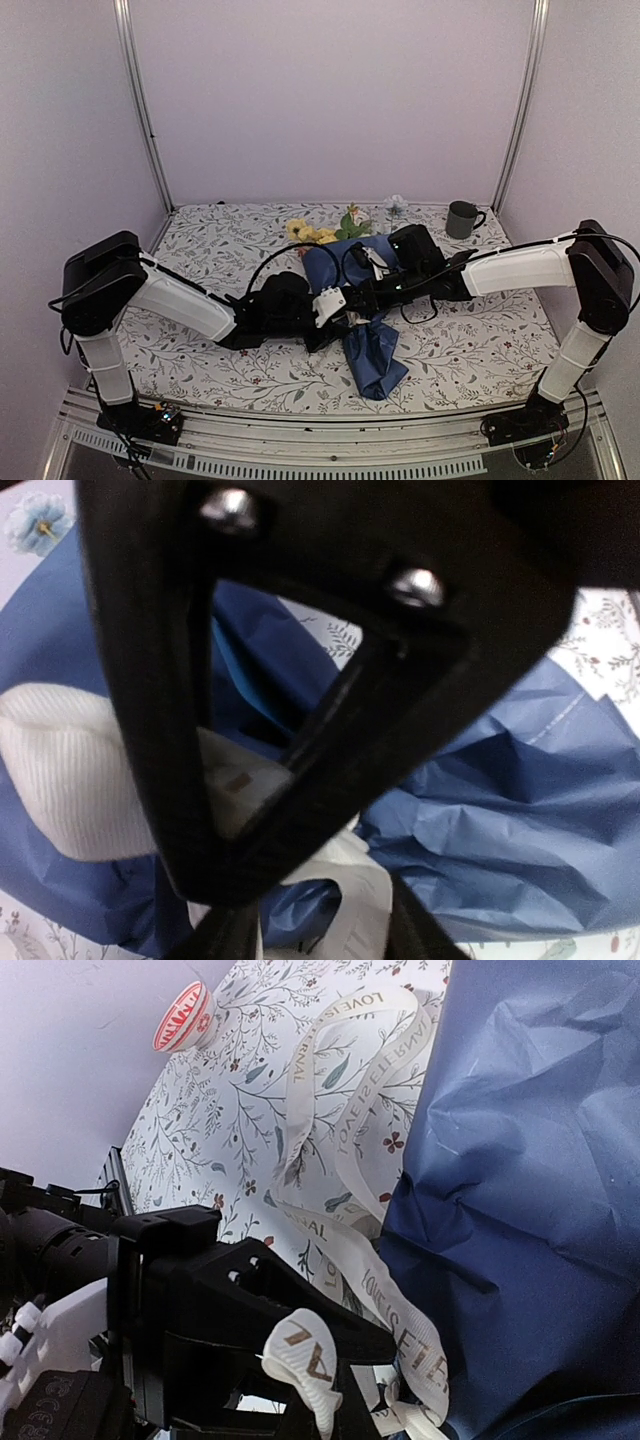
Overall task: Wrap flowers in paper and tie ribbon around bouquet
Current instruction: Cross the half-tied ribbon over the folded bouquet.
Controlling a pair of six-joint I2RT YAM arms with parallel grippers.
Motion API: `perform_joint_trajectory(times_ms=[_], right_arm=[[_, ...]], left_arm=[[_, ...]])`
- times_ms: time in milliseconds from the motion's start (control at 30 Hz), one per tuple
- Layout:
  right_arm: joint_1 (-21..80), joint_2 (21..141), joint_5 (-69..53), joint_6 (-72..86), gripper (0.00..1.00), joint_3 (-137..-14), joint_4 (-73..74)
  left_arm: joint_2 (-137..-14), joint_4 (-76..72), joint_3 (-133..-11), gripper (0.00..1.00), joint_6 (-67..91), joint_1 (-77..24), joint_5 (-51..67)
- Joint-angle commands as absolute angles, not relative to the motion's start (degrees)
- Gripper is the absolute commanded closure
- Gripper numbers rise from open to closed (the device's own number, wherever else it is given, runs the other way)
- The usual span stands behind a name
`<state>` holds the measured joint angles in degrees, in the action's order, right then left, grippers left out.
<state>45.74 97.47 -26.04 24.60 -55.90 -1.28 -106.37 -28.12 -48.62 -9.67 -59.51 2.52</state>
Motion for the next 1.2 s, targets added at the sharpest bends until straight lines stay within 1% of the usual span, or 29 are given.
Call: perform_joint_trajectory(times_ms=[0,100,133,167,200,233,267,333,367,433,500,600,700,867,967,1100,1167], right_arm=[[45.7,97.3,-26.9,25.7,1.00,-57.0,-2.0],[45.7,97.1,-26.8,25.7,1.00,-56.7,-2.0],[45.7,96.9,-26.9,25.7,1.00,-56.7,-2.0],[45.7,96.9,-27.2,25.6,0.99,-56.6,-2.1],[45.7,96.8,-27.5,25.3,0.94,-56.6,-2.2],[45.6,96.7,-28.4,25.2,0.85,-56.6,-2.5],[45.4,96.5,-29.6,24.9,0.71,-56.5,-2.8],[45.0,96.0,-31.9,24.0,0.50,-56.3,-4.0],[44.7,95.7,-33.2,23.3,0.42,-56.1,-4.8],[44.1,95.8,-36.1,21.9,0.34,-56.1,-6.3],[43.4,96.8,-38.7,21.1,0.33,-56.8,-7.6],[42.6,98.5,-41.2,21.1,0.32,-57.7,-8.5],[42.2,99.2,-42.4,22.0,0.31,-57.7,-9.8],[41.8,97.2,-42.9,22.2,0.27,-56.7,-10.4],[41.3,94.1,-41.6,21.5,0.26,-56.2,-9.3],[41.0,89.4,-33.1,19.2,0.26,-56.5,-3.0],[40.8,88.7,-31.3,18.3,0.26,-57.0,-0.1]], left_arm=[[-107.8,-26.6,-51.3,0.72,-11.4,-59.8,0.3],[-106.7,-28.4,-49.9,0.97,-11.2,-60.0,1.1],[-106.0,-29.0,-49.2,1.00,-11.1,-60.0,1.6],[-105.3,-29.7,-48.5,1.00,-11.0,-59.9,2.3],[-104.4,-30.4,-47.7,1.00,-11.0,-60.0,3.3],[-103.4,-31.6,-46.9,1.00,-10.9,-59.9,4.2],[-102.4,-33.2,-45.6,1.00,-10.7,-59.6,5.3],[-100.1,-37.2,-43.0,1.00,-9.1,-58.4,8.8],[-99.4,-39.0,-42.0,1.00,-7.7,-57.4,11.5],[-98.7,-42.3,-41.0,1.00,-4.4,-55.1,16.9],[-99.5,-44.4,-41.0,1.00,-1.2,-53.3,20.7],[-101.5,-44.7,-42.2,1.00,0.4,-52.2,23.4],[-102.7,-45.7,-42.7,1.00,2.6,-51.8,25.2],[-103.6,-50.5,-42.1,1.00,9.6,-50.2,27.1],[-103.7,-49.8,-43.0,1.00,14.1,-48.1,27.3],[-103.2,-47.0,-43.7,1.00,23.3,-43.8,25.8],[-103.7,-45.8,-43.7,1.00,29.5,-40.6,26.0]])
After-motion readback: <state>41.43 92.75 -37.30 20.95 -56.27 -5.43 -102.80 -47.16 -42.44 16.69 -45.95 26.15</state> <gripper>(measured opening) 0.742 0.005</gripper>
